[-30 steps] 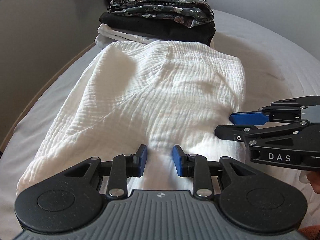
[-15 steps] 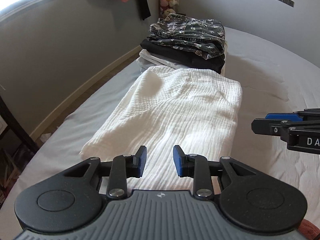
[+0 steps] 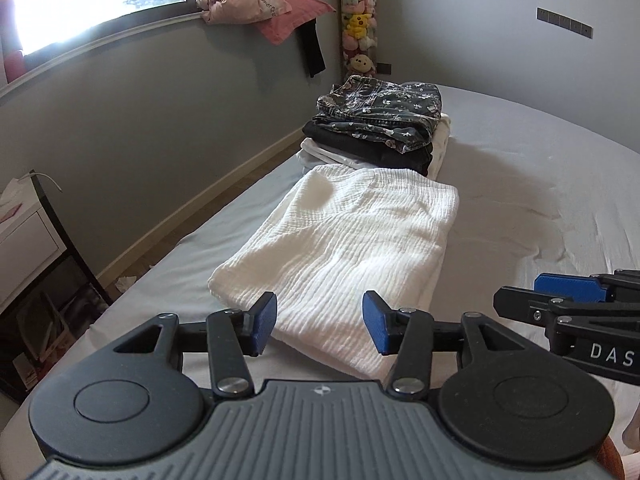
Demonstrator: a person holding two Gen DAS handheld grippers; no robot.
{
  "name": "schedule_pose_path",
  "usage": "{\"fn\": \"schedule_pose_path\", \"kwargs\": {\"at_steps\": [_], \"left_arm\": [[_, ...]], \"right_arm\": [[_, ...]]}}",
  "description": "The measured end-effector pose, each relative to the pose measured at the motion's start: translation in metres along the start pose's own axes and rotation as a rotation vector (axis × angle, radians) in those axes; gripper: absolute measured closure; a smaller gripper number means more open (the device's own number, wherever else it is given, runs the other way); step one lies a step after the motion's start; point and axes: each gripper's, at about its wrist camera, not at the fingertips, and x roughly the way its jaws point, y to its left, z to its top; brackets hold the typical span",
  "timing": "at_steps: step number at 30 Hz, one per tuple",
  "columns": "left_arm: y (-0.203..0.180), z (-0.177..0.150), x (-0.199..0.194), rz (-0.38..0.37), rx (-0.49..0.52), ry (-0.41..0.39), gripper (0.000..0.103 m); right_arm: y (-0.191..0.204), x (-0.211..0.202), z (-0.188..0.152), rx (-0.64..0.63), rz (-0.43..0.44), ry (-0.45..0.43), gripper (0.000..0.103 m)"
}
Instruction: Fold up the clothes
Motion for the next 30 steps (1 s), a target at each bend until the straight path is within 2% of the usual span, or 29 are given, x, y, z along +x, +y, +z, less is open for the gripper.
{"fn": "schedule_pose_path", "kwargs": {"at_steps": [7, 14, 17, 20, 30], "left_arm": [[-0.013, -0.018, -0.014, 0.013, -0.019, 0.042, 0.047], [-0.021, -0.042, -0.012, 0.046, -0.044, 0.08, 0.047], [-0.03, -0.051, -0.008, 0.034, -0.028, 0.108, 0.047], [-0.036, -0.059, -0.004, 0.011, -0.029, 0.138, 0.048], [-0.038, -0.064, -0.002, 0.023, -0.018, 0.137, 0.049]], "right_arm": [[0.008, -0.014, -0.026, 0.013, -0.023, 0.017, 0.051], [0.015, -0.02, -0.044, -0.01, -0.088, 0.022, 0.051], [0.012, -0.022, -0.049, -0.009, -0.102, 0.011, 0.05], [0.009, -0.023, -0.052, -0.003, -0.103, 0.004, 0.049], [0.004, -0.021, -0.056, 0.011, -0.086, 0.0, 0.048]]}}
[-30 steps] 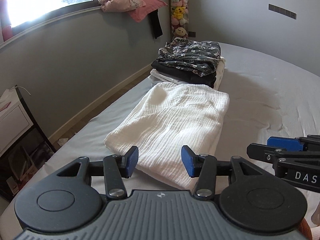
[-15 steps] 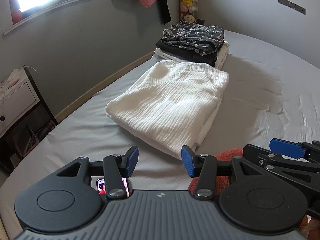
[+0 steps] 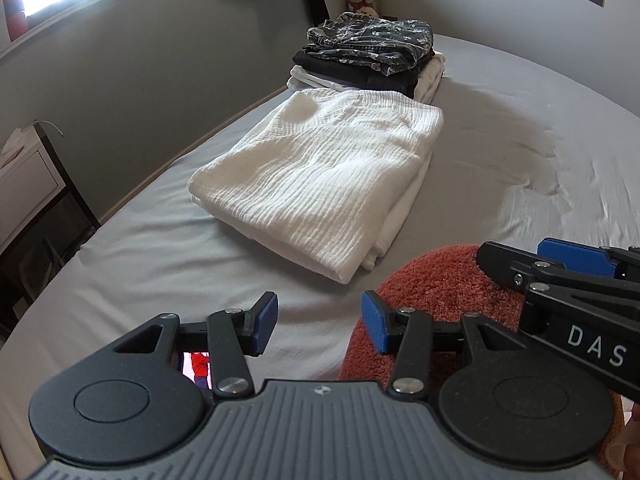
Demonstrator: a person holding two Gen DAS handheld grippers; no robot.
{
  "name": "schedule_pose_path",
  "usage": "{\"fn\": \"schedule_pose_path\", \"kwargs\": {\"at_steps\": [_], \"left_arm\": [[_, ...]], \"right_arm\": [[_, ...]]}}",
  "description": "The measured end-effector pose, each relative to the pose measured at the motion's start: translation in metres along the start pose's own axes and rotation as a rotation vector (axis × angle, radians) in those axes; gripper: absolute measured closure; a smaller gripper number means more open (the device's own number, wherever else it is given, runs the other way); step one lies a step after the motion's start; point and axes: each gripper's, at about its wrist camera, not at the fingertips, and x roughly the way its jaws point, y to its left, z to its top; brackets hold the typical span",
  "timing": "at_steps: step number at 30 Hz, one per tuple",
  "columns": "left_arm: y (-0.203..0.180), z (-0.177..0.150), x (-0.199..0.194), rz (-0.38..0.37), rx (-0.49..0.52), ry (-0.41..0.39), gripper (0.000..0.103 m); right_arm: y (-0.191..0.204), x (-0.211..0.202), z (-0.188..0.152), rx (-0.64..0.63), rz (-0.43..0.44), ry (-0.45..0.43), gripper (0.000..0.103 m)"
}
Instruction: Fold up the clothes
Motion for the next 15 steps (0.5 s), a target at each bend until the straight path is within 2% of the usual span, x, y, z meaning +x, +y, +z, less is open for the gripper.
{"fn": "schedule_pose_path", "kwargs": {"at_steps": [15], "left_arm": [[-0.0006, 0.0009, 0.0014, 0.003, 0.01, 0.009, 0.049]], "right_arm": [[0.0014, 0.0009, 0.0012, -0.015, -0.001, 0.003, 0.048]]}}
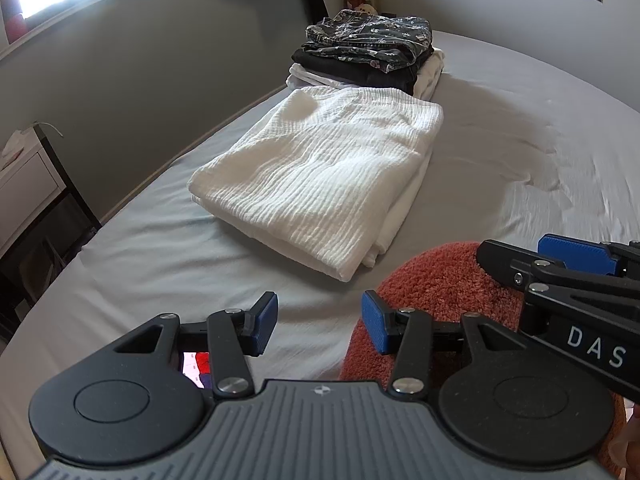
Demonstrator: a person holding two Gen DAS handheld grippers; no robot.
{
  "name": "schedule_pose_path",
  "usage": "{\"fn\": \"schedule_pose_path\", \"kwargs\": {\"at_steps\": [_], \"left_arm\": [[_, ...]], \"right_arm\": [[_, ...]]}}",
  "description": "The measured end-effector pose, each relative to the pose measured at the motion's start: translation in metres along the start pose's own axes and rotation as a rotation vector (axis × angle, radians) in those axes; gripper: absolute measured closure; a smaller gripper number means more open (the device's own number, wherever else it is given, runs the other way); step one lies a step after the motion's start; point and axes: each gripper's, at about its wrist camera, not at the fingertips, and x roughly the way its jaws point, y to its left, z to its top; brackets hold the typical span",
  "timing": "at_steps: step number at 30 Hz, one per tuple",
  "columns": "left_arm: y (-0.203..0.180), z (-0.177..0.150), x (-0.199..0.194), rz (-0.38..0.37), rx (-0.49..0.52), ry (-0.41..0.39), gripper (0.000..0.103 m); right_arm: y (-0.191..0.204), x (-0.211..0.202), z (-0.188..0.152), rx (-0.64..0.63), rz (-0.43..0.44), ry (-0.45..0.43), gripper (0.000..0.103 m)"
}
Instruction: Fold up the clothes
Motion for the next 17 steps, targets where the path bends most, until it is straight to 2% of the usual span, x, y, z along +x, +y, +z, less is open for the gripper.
{"fn": "schedule_pose_path", "kwargs": {"at_steps": [17], "left_arm": [[0.0, 0.0, 0.0007, -0.001, 0.007, 0.0, 0.049]], "right_arm": [[0.0012, 0.0009, 0.0009, -0.009, 0.001, 0.004, 0.048]]}}
